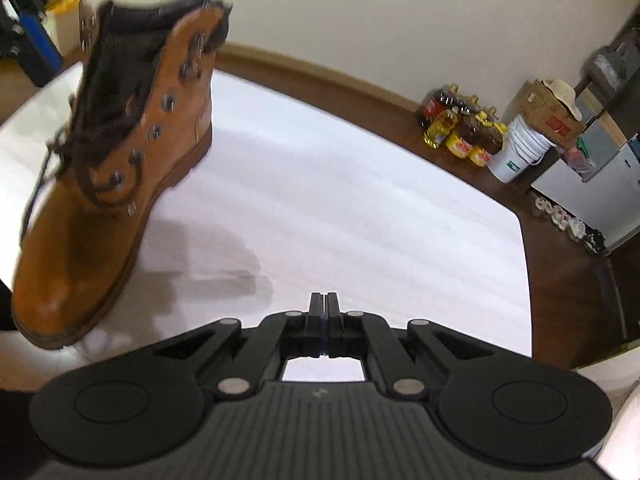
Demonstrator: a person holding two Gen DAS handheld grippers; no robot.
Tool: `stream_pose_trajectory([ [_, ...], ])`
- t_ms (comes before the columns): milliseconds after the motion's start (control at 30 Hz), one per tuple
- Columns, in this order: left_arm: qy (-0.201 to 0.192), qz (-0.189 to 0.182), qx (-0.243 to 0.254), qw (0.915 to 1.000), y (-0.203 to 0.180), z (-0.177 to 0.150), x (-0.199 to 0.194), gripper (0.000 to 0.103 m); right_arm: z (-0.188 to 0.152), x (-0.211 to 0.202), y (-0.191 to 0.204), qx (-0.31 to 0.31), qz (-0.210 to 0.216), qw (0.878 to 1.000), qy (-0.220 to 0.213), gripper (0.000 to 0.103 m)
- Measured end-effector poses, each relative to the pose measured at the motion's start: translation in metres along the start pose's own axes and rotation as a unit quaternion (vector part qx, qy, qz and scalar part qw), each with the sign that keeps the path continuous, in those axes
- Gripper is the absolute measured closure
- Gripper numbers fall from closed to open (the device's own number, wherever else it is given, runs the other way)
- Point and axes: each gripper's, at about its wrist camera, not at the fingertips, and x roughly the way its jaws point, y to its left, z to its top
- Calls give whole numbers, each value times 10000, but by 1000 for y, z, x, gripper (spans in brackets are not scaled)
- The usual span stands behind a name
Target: Lace up shoes with both hands
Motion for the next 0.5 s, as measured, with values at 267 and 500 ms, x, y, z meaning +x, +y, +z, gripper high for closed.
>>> stream_pose_trajectory([
  [267, -27, 164, 1020, 9947, -55, 15, 28, 90, 19, -9, 19, 37, 391, 9986, -344, 100],
  [500, 330, 762, 1532, 9847, -76, 18, 66, 90, 15, -14, 21, 76, 480, 9982, -345, 100],
])
